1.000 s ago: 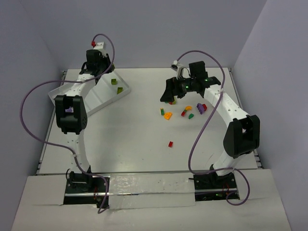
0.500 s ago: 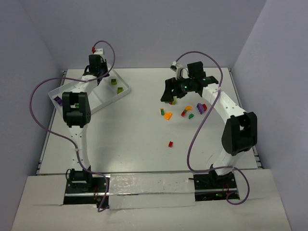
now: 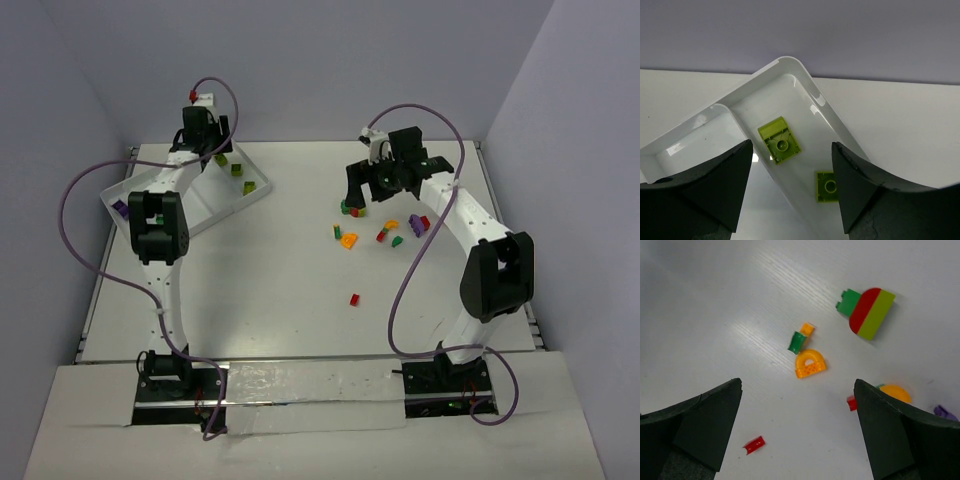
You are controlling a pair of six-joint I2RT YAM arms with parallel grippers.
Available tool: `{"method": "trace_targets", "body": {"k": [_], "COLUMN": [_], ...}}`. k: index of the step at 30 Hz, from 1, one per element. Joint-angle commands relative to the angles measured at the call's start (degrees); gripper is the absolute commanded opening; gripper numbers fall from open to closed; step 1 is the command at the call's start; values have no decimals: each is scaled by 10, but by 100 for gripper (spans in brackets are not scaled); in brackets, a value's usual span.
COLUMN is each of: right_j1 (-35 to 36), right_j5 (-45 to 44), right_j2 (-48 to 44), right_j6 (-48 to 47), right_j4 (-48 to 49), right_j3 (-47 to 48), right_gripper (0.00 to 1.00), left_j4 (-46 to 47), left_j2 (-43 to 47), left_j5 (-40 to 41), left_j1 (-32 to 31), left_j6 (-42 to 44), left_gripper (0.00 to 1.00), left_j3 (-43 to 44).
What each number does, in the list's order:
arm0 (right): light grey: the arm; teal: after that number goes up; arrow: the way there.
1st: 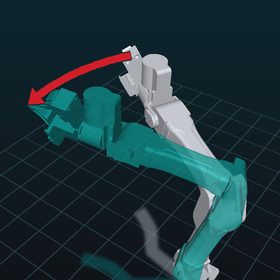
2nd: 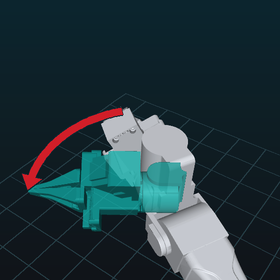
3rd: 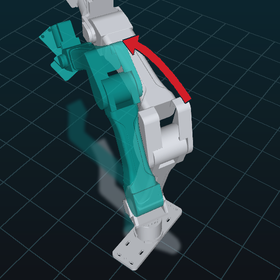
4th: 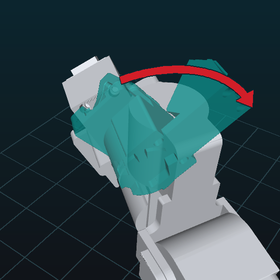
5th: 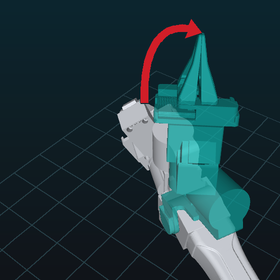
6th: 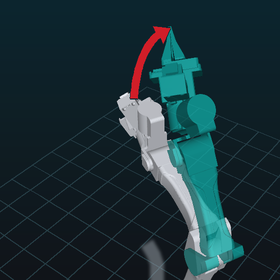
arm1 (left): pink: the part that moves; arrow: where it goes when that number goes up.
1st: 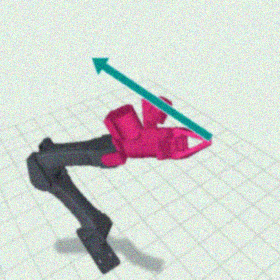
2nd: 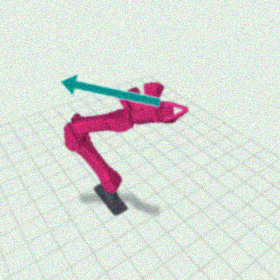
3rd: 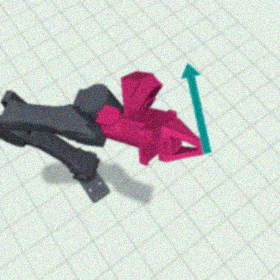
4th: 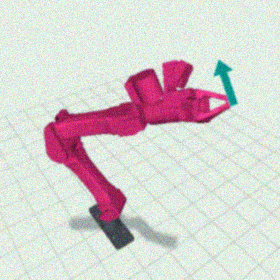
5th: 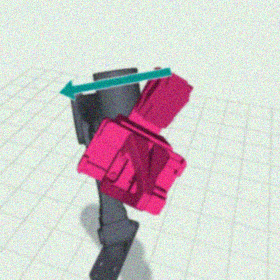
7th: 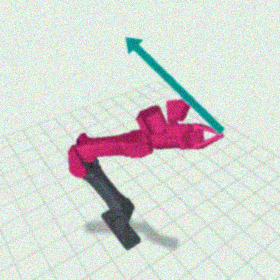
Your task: Sort the legos into containers by color
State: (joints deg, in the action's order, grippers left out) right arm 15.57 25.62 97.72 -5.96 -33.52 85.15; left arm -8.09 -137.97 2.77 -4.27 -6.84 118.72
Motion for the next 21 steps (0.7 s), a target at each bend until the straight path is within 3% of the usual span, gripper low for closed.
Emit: {"method": "trace_targets", "body": {"k": [1, 6, 11, 15, 21], "right_j1": [-8, -63, -142, -206, -254], "right_j5": [-103, -135, -138, -151, -154], "right_j2": [-36, -46, -37, -13, 65], "right_j6": [-35, -48, -152, -254, -291], "right_j4": [-20, -29, -64, -109, -161], "right_j3": [-38, -76, -74, -34, 64], "right_gripper": [100, 89, 81, 70, 61], "left_j4": [-9, -30, -69, -111, -112], "left_j2": [117, 222, 308, 355, 379], "left_j5": [-22, -60, -154, -270, -312], "left_j1": [1, -8, -24, -28, -37], "left_j6": [-12, -15, 22, 52, 43], "left_gripper": [73, 73, 71, 71, 69], "left_j3": [-28, -108, -210, -255, -288]}}
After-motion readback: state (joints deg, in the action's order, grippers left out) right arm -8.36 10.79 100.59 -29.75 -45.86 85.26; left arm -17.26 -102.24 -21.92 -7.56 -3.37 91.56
